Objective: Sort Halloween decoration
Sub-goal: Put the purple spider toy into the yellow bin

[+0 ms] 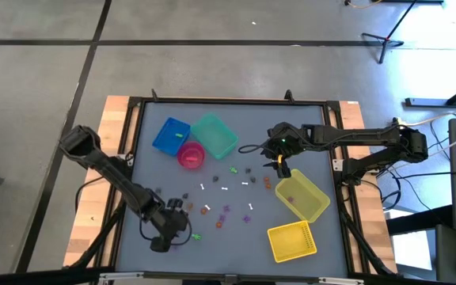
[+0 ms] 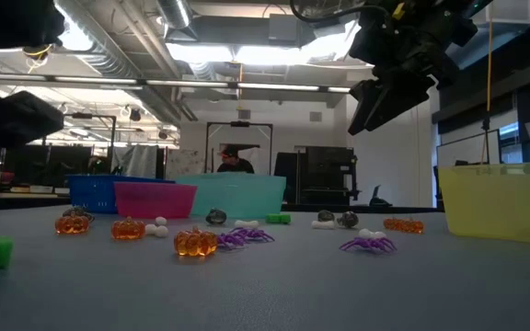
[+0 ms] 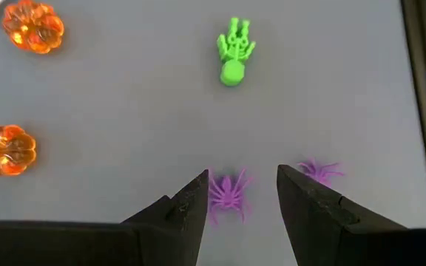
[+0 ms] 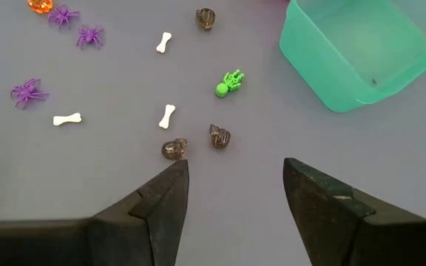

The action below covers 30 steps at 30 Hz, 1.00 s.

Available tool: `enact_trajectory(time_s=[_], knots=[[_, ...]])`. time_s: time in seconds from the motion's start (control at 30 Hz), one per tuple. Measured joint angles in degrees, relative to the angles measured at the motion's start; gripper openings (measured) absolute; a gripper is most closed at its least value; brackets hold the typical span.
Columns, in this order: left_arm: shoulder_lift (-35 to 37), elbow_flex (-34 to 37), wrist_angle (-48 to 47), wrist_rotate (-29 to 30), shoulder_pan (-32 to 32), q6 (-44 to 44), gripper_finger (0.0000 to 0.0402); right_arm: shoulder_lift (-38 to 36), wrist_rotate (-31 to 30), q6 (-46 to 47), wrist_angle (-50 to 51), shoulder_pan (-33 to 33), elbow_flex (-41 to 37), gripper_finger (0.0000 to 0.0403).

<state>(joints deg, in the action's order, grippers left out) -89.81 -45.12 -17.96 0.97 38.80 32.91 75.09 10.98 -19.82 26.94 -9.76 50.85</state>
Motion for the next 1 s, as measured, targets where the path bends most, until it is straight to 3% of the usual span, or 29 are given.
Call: enact_trajectory(time_s=[0.3,1.0], knots=[[-0.67,0.00,-1.07,3.78,1.09,0.00,0.0146,0.00,0.00,0.01,0.00,0.00,0.00,0.0220],[-5.13,-0.20,-0.66,5.23,3.94,1.40,0.0141,0.00,0.00,0.01,-0.04,0.00,0.00,0.0220]])
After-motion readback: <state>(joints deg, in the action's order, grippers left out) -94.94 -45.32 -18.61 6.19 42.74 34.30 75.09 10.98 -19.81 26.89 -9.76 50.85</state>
